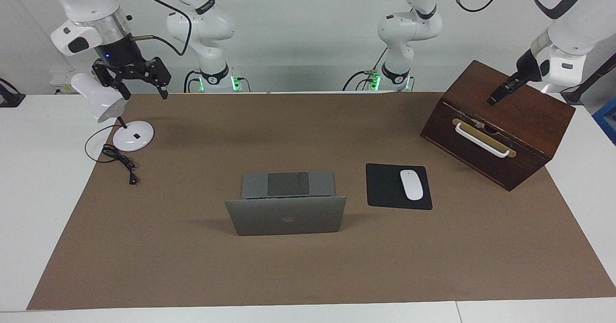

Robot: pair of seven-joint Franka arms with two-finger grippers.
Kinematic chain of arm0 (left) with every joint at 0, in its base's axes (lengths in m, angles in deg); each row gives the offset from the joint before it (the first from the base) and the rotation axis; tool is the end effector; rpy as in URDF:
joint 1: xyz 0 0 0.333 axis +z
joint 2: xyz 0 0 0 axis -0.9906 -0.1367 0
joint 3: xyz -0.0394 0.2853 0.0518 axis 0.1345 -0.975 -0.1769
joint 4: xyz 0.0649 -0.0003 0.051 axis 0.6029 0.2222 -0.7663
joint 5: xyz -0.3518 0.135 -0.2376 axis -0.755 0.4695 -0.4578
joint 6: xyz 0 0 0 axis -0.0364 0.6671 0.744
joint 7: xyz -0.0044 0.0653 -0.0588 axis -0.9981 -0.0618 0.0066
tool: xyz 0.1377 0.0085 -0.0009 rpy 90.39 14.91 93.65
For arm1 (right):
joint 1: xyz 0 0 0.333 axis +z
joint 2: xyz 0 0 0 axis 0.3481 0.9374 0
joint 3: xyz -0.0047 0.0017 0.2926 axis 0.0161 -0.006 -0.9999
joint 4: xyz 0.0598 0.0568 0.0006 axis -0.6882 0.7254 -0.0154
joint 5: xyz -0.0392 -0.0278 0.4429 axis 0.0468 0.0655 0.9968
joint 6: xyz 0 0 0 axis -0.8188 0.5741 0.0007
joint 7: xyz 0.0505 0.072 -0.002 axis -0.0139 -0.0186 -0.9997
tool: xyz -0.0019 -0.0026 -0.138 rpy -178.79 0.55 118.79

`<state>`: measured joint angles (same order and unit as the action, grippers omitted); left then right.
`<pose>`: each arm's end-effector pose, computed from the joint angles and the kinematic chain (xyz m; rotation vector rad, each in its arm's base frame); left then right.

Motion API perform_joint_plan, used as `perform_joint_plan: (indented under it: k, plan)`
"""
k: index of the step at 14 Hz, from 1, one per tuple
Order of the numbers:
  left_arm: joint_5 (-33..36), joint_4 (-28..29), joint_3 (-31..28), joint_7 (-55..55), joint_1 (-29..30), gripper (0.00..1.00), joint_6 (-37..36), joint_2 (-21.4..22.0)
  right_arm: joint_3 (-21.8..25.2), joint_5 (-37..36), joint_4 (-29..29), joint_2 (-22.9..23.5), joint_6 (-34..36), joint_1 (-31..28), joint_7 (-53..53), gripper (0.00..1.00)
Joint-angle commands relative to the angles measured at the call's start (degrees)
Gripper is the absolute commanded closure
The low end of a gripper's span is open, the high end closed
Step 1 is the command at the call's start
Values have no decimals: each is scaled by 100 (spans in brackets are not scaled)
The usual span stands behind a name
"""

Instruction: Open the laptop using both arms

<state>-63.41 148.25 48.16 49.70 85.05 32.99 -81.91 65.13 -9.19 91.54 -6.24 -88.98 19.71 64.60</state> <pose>0.5833 0.0601 0.5598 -2.9923 -0.7628 0.3225 0.5766 -0.0146 0.5885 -3.0969 0.0738 -0.0814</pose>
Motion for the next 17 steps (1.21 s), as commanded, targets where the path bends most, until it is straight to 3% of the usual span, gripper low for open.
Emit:
perform_joint_plan:
  k: [1, 7, 10, 12, 17]
  plan:
    - [46, 325, 68, -54, -70, 0, 305, 218, -38, -100, 194, -148, -124, -48, -130, 0]
    - [55, 520, 95, -159, -509, 0, 842, 473, -46, -92, 185, -148, -98, -92, -113, 0]
    - [46, 976, 86, -711, -712, 0, 1387, 894, -55, -92, 185, -148, -63, -75, -86, 0]
    - [28, 846, 86, -1230, -686, 0, 1529, 870, -55, -135, 185, -148, -63, -66, -95, 0]
    - [-218, 758, 42, -1293, -510, 0, 1608, 826, -64, -276, 185, -148, -54, -40, -104, 0]
